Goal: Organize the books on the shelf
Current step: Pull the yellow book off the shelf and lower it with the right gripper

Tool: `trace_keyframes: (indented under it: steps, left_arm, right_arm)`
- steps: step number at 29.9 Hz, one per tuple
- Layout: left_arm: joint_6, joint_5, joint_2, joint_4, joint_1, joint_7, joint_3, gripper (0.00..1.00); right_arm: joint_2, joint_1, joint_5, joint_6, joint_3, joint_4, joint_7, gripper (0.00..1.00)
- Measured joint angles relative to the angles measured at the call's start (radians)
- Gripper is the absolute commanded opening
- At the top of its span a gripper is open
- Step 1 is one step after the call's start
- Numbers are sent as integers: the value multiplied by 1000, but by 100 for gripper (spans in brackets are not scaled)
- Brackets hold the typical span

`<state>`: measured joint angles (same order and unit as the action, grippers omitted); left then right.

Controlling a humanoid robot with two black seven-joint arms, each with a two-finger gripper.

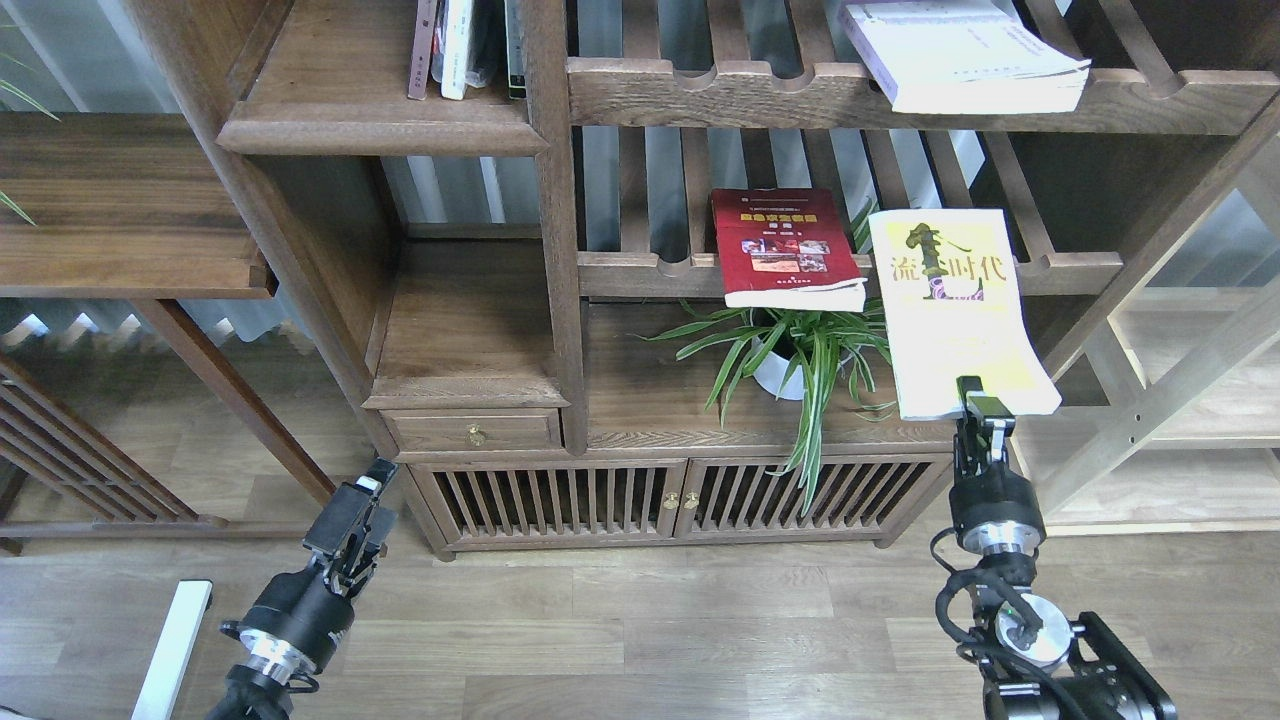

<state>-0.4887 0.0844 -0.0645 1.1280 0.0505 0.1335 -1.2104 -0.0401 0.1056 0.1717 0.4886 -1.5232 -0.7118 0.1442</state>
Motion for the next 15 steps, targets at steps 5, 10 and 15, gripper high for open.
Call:
trace_keyframes:
  steps: [5,10,15]
  left_arm:
    - [0,0,0,-3,0,0,4,99]
    - [0,0,0,-5,-1,0,6,99]
    - [0,0,0,-5,0,0,7,99]
  right_arm:
    - [0,-30,0,0,0,0,2,3]
    - [0,-64,0,0,-1,0,3,3]
    - [1,-107,0,0,-1,0,4,3]
